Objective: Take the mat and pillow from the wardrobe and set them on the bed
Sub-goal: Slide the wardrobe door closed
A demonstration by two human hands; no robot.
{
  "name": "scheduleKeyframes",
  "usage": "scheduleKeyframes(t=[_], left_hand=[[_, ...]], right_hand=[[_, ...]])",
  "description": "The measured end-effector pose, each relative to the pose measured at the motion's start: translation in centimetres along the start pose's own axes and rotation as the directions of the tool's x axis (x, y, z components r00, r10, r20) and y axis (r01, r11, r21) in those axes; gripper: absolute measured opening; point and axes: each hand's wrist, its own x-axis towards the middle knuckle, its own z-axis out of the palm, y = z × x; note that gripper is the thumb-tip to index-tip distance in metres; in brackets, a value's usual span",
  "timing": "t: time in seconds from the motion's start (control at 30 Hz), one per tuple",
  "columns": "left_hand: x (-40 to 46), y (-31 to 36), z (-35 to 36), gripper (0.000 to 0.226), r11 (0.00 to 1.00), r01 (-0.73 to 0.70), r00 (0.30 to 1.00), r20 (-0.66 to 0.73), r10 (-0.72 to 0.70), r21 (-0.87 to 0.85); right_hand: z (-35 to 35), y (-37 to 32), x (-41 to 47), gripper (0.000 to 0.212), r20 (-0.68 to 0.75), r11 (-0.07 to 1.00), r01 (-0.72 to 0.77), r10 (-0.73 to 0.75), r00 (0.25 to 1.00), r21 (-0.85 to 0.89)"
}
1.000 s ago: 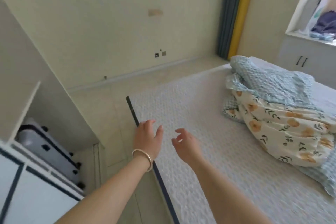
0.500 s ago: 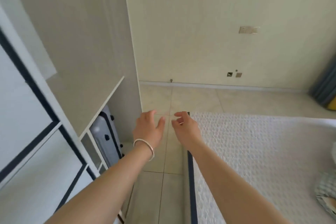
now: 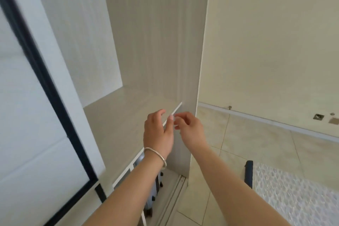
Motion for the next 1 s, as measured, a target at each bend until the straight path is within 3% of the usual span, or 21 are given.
scheduleKeyframes(t=[0.23,0.33,0.43,0.53,0.63,0.7,0.77,0.87,1.0], left_hand=[[6.1,-0.2,-1.3,0.033,0.999,0.017,0.961,-0.277,-0.007,0.035],[7.5,0.4,-2.7,0.027,0.996,0.019,0.907,-0.420,0.021,0.092],[7.7,1.7,-4.1,0.037,0.988,0.013,0.821,-0.566,0.076,0.153],[6.5,3.7,-6.0,0.033,0.966,0.010,0.722,-0.670,0.171,0.257],[4.2,6.2,-8.6,0.019,0.925,-0.020,0.581,-0.748,0.320,0.380],[2.7,7.8,-10.0,0.018,0.904,-0.001,0.514,-0.775,0.367,0.427],[1.5,9.2,-10.9,0.019,0.892,-0.003,0.494,-0.775,0.395,0.453],[-0.3,9.8,-11.8,0.021,0.772,0.009,0.493,-0.675,0.549,0.635],[-2.0,9.1,-13.3,0.024,0.647,0.218,0.446,-0.664,0.600,0.731]], right_hand=[[4.5,-3.3,7.1,0.019,0.234,0.958,0.211,-0.254,0.939,0.194],[6.0,-4.8,8.9,0.017,0.350,0.917,0.283,-0.372,0.860,0.281],[6.8,-6.9,9.6,0.017,0.451,0.860,0.335,-0.492,0.745,0.385],[7.2,-9.2,9.2,0.022,0.547,0.830,0.247,-0.524,0.653,0.500],[7.8,-11.3,8.1,0.016,0.720,0.851,-0.025,-0.428,0.546,0.525],[8.7,-12.2,6.9,0.012,0.797,0.864,-0.107,-0.397,0.454,0.491],[9.7,-12.7,5.3,0.006,0.826,0.865,-0.111,-0.419,0.376,0.489],[10.5,-13.7,2.8,0.021,0.849,0.851,-0.146,-0.459,0.261,0.505],[10.7,-15.2,-0.1,0.010,0.848,0.825,-0.198,-0.500,0.178,0.529]])
